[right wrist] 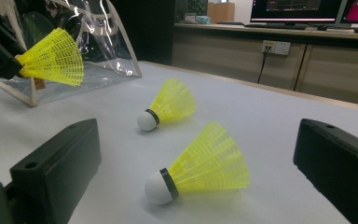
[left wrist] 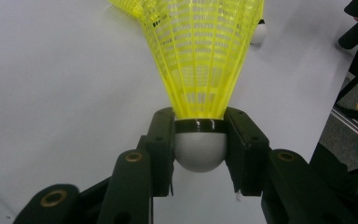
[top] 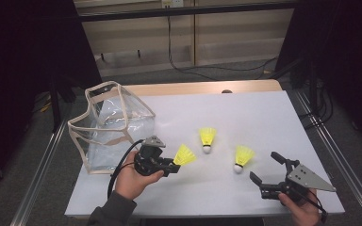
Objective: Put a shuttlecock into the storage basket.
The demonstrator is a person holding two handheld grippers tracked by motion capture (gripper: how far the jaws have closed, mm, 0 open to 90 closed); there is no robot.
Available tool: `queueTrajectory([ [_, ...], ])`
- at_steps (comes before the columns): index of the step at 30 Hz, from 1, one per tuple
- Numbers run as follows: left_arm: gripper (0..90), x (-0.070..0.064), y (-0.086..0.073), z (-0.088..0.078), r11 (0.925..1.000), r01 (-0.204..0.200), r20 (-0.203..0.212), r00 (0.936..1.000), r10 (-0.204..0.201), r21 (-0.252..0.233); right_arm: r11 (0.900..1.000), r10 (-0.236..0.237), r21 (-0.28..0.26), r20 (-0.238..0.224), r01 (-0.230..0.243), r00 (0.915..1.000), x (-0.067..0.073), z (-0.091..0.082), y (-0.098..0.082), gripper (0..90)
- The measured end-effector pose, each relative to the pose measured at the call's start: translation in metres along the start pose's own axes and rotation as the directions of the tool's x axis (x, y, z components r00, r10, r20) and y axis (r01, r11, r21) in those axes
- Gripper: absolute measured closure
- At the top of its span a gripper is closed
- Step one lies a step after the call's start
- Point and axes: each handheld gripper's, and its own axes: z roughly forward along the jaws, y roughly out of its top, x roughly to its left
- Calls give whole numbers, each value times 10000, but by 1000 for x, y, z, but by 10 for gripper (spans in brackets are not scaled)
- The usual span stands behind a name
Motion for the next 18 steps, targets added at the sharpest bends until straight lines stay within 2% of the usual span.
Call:
queueTrajectory([
  [18,650,-1,8,-8,9999,-88,-81,9999,89,111,10000,-8,-8,-10,8,10000,-1,0,0,5],
])
